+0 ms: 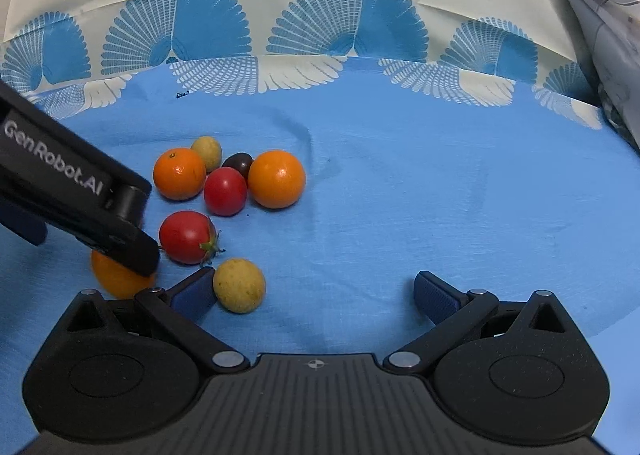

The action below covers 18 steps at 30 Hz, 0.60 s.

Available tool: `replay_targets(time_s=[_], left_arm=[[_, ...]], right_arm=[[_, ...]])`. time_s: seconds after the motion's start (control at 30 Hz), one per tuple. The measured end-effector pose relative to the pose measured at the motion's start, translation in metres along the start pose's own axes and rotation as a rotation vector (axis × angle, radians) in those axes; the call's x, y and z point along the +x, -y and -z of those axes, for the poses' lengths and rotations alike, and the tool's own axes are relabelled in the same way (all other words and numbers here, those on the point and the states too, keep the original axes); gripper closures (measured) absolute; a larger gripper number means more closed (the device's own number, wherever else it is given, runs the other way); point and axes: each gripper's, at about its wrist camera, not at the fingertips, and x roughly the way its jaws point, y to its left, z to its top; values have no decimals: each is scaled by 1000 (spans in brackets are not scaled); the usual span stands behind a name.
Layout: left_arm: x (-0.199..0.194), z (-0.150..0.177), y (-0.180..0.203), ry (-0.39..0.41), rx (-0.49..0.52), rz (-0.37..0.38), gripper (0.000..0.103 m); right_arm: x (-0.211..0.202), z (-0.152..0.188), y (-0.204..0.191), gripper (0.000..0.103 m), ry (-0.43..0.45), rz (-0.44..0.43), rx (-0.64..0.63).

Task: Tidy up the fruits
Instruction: 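Close the left tool on a mandarin orange while the right tool grasps a small yellow fruit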

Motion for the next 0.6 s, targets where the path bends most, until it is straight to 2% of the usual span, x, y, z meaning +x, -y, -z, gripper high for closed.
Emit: replay_targets(time_s=[0.1, 0.4, 0.6], left_arm=[[9, 1, -1, -24, -6, 3, 0], [12, 6, 5, -12, 57, -46, 0], [11, 8, 4, -6, 59, -47, 0]], right_arm=[[0, 1, 1, 1, 3, -1, 0], [-1, 1, 1, 1, 8, 1, -1], [-1, 1, 1, 1, 8, 0, 0]])
